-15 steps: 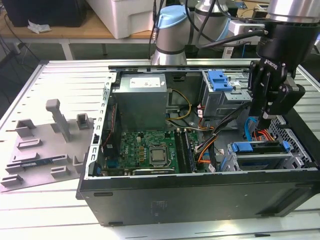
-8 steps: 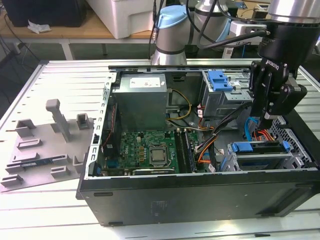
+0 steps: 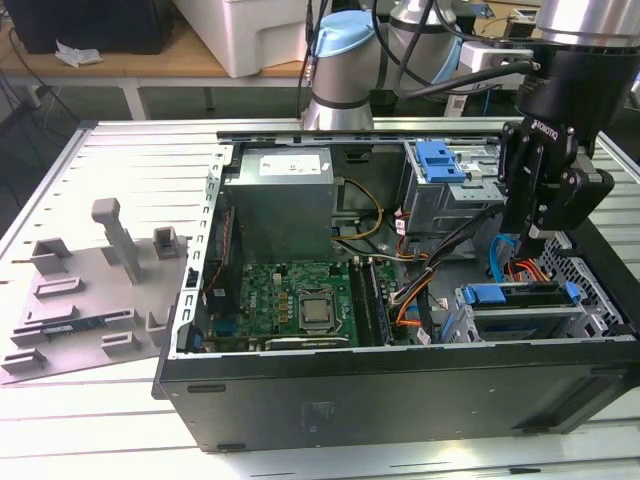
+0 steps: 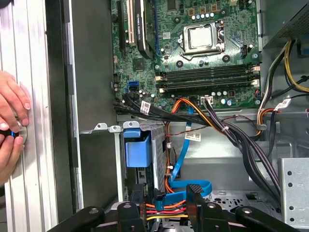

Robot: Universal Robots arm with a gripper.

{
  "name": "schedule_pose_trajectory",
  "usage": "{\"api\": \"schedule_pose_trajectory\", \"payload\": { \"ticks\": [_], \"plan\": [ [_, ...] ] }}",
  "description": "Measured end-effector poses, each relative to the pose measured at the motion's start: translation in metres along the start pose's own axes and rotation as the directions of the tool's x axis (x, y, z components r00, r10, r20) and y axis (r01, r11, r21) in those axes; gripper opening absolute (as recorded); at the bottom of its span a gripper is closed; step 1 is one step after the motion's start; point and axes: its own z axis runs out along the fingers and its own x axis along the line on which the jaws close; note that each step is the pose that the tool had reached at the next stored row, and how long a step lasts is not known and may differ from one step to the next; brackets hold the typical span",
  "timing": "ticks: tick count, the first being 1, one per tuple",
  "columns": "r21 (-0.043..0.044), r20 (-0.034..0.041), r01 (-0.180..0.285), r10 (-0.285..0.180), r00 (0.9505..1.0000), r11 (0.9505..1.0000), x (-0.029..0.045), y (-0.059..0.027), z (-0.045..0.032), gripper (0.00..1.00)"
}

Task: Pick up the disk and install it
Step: 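Insert the first disk wire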

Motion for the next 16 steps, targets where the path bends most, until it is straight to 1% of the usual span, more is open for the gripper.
{"api": "schedule_pose_trajectory", "payload": {
  "ticks": [2, 3, 4, 5, 6, 7, 13, 16],
  "plan": [
    [0.0001, 0.0001, 0.0, 0.0, 1.0, 1.0, 0.0, 0.0, 0.0, 0.48],
    [0.0001, 0.0001, 0.0, 0.0, 1.0, 1.0, 0.0, 0.0001, 0.0001, 0.47],
    [0.0, 0.0, 0.0, 0.0, 1.0, 1.0, 0.0, 0.0002, 0.0001, 0.4],
    [0.0, -0.0001, 0.0, 0.0, 1.0, 1.0, 0.0, 0.0001, 0.0001, 0.28],
    [0.0, -0.0002, 0.0, 0.0, 1.0, 1.0, 0.0, 0.0001, 0.0001, 0.28],
    [-0.0001, -0.0002, -0.001, 0.001, 1.0, 1.0, 0.0001, 0.0001, 0.0002, 0.16],
    [-0.0002, -0.0006, -0.001, 0.001, 1.0, 1.0, 0.0004, 0.0001, 0.0004, 0.16],
    [-0.0001, -0.0006, -0.001, 0.001, 1.0, 1.0, 0.0031, -0.0001, 0.001, 0.16]
  ]
}}
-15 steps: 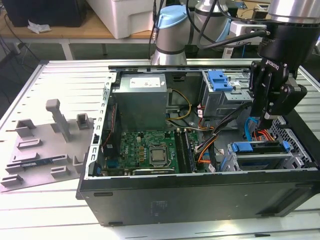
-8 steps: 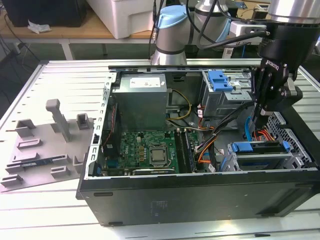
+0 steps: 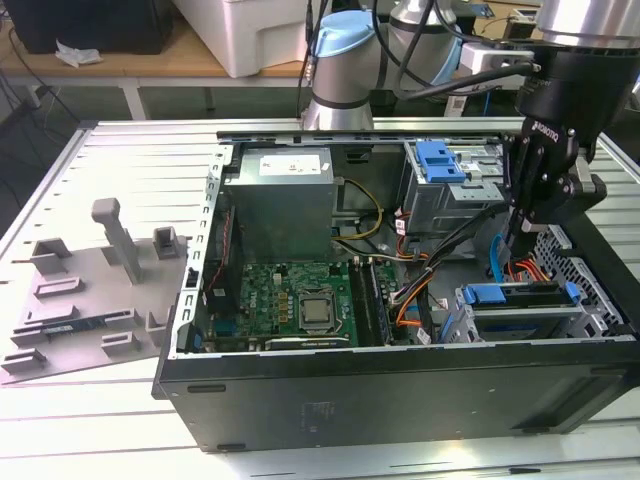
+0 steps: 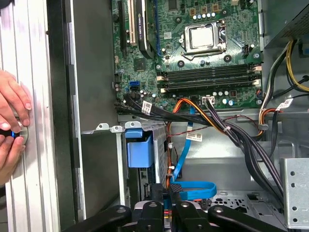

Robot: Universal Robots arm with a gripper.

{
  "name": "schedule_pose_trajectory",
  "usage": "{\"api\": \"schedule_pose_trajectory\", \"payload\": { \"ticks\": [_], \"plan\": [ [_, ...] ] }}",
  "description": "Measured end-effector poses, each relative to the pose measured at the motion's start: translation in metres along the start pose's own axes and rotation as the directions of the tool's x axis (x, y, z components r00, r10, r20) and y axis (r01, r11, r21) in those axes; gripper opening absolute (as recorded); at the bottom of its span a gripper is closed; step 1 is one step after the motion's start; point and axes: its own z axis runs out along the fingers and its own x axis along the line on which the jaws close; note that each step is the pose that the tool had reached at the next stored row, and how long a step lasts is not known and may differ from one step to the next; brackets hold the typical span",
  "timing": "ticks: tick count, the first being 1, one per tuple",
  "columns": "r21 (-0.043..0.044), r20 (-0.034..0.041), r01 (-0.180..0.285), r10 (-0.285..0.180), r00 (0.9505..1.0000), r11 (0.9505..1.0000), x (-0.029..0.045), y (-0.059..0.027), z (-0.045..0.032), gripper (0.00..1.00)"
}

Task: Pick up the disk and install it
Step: 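Insert the first disk wire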

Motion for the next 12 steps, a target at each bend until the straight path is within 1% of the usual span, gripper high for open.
{"api": "schedule_pose_trajectory", "payload": {
  "ticks": [8, 10, 12],
  "plan": [
    [0.0001, 0.0007, 0.001, -0.001, 1.0, 1.0, 0.0057, -0.001, 0.0013, 0.16],
    [0.0001, 0.0026, 0.001, -0.001, 1.0, 1.0, 0.0071, -0.0018, 0.0017, 0.16],
    [0.0001, 0.0062, 0.002, -0.002, 1.0, 1.0, 0.0093, -0.0029, 0.0022, 0.16]
  ]
}}
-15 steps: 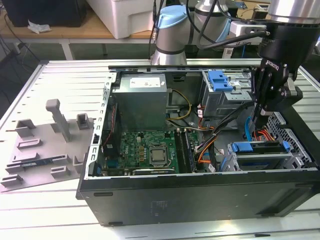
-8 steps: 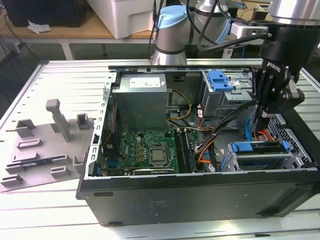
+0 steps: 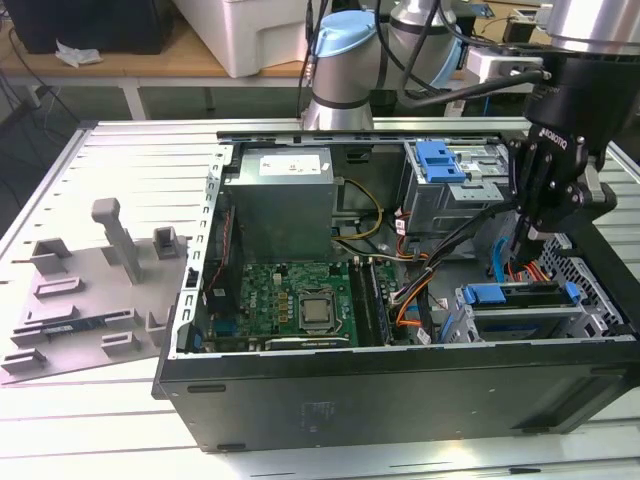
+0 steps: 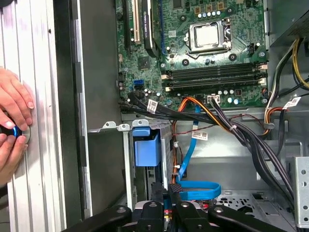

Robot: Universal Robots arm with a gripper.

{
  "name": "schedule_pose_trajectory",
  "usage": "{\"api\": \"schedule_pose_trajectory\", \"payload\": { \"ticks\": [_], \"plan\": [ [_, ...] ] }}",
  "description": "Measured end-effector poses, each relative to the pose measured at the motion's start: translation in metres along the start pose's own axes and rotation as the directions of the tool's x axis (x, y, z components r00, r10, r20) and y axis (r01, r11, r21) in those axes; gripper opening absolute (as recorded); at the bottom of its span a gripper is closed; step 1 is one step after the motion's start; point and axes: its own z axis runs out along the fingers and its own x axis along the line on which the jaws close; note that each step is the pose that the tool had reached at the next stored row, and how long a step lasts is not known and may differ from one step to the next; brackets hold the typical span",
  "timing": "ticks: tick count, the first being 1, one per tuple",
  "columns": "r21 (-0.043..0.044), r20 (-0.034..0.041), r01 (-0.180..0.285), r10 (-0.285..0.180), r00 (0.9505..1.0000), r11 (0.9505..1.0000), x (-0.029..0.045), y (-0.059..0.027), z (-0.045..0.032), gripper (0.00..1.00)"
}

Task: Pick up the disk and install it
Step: 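Insert the first disk wire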

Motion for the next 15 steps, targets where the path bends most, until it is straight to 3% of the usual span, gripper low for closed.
{"api": "schedule_pose_trajectory", "payload": {
  "ticks": [5, 8, 15],
  "plan": [
    [-0.0006, 0.0209, 0.003, -0.003, 0.9998, 1.0, 0.0087, -0.0026, 0.0021, 0.16],
    [0.0001, 0.0233, 0.007, -0.007, 0.9997, 1.0, 0.0126, -0.003, 0.0034, 0.16],
    [0.0003, 0.0239, 0.008, -0.008, 0.9997, 1.0, 0.0137, -0.003, 0.0038, 0.16]
  ]
}}
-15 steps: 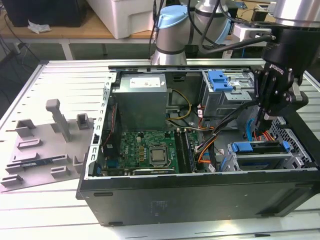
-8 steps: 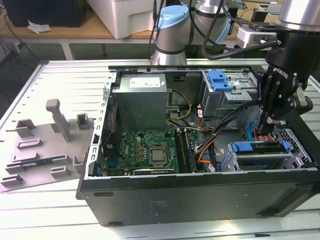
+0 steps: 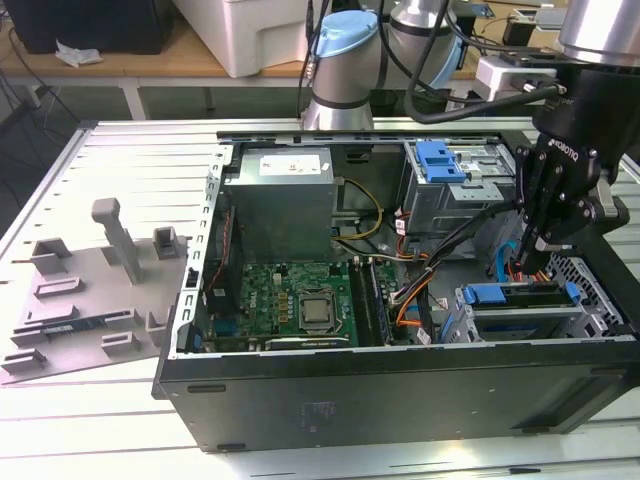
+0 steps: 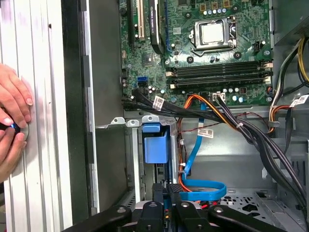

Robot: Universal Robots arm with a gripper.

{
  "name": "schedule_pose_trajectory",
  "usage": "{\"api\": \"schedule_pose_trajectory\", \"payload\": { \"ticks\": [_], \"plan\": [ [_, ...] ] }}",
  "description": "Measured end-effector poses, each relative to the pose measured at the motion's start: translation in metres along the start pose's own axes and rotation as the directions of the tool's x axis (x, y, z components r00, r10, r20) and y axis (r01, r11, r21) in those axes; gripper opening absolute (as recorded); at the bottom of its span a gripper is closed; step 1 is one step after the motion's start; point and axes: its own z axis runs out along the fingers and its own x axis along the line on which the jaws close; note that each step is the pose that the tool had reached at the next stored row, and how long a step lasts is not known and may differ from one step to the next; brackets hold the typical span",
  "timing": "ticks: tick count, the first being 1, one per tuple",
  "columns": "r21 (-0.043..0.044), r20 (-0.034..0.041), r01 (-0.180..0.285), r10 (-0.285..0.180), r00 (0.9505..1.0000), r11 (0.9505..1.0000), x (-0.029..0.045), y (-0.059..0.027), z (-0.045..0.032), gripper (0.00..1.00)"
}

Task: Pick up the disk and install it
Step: 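Insert the first disk wire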

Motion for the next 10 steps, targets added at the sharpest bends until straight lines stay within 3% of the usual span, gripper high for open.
{"api": "schedule_pose_trajectory", "payload": {
  "ticks": [4, 10],
  "plan": [
    [-0.0003, 0.004, 0.0, 0.0, 1.0, 1.0, 0.0039, -0.002, 0.0012, 0.16],
    [-0.0017, 0.0357, 0.0, 0.0, 0.9994, 1.0, 0.0087, -0.0024, 0.0026, 0.16]
  ]
}}
